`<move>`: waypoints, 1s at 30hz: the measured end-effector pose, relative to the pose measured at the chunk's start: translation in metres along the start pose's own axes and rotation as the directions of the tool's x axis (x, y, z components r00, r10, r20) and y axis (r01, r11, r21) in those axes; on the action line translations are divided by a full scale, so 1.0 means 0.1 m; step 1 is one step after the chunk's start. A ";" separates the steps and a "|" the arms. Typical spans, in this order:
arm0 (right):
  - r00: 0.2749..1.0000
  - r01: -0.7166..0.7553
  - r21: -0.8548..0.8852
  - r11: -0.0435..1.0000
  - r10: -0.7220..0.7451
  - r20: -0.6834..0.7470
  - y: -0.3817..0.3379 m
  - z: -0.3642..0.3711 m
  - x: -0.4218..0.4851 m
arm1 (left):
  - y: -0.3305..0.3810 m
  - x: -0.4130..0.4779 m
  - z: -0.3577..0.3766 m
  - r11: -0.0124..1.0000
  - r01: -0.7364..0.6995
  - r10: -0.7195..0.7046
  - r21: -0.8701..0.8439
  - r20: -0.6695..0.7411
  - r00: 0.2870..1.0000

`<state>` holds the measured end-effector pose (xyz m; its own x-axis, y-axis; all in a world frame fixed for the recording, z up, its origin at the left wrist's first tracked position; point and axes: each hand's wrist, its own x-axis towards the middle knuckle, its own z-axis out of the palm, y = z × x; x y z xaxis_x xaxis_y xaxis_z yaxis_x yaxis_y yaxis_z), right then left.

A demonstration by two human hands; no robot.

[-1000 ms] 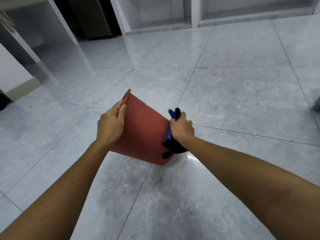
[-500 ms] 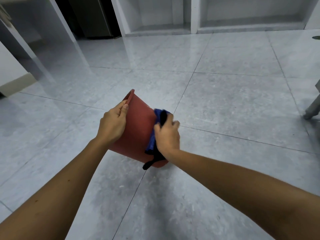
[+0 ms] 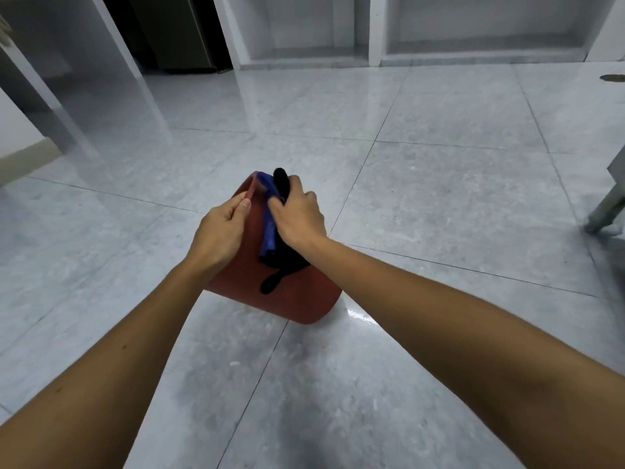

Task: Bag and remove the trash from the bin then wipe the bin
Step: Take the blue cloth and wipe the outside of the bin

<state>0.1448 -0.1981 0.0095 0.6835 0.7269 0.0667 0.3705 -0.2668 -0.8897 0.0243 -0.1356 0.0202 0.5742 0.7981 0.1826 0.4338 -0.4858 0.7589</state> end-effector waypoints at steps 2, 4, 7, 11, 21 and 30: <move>0.997 -0.078 -0.032 0.996 0.077 -0.015 0.20 -0.06 0.07 | -0.04 -0.06 -0.06 0.999 0.014 -0.012 -0.048 0.024 1.000; 0.982 -0.185 -0.103 0.977 0.186 0.003 0.54 -0.19 0.11 | -0.07 -0.11 -0.13 0.994 0.021 -0.014 -0.106 0.063 0.998; 0.926 -0.336 -0.224 0.915 0.365 0.099 1.08 -0.40 0.07 | -0.14 -0.20 -0.26 0.986 0.014 0.015 -0.169 0.169 0.985; 0.833 -0.364 -0.394 0.844 0.484 0.267 1.30 -0.48 0.03 | -0.17 -0.13 -0.39 0.997 0.046 -0.033 -0.060 0.201 0.979; 0.912 -0.340 0.040 0.940 0.319 0.258 0.95 -0.62 0.17 | -0.22 -0.13 -0.44 0.832 0.554 -0.537 -0.022 0.216 0.816; 0.943 -0.328 0.010 0.945 0.327 0.070 0.83 -0.73 0.28 | -0.23 -0.15 -0.16 0.826 0.525 -0.494 -0.203 0.187 0.849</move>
<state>0.2406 -0.2458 -0.0299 0.7212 0.6424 -0.2593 0.1199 -0.4844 -0.8666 -0.0054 -0.1305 0.0099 0.4036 0.8507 -0.3367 0.5192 0.0900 0.8499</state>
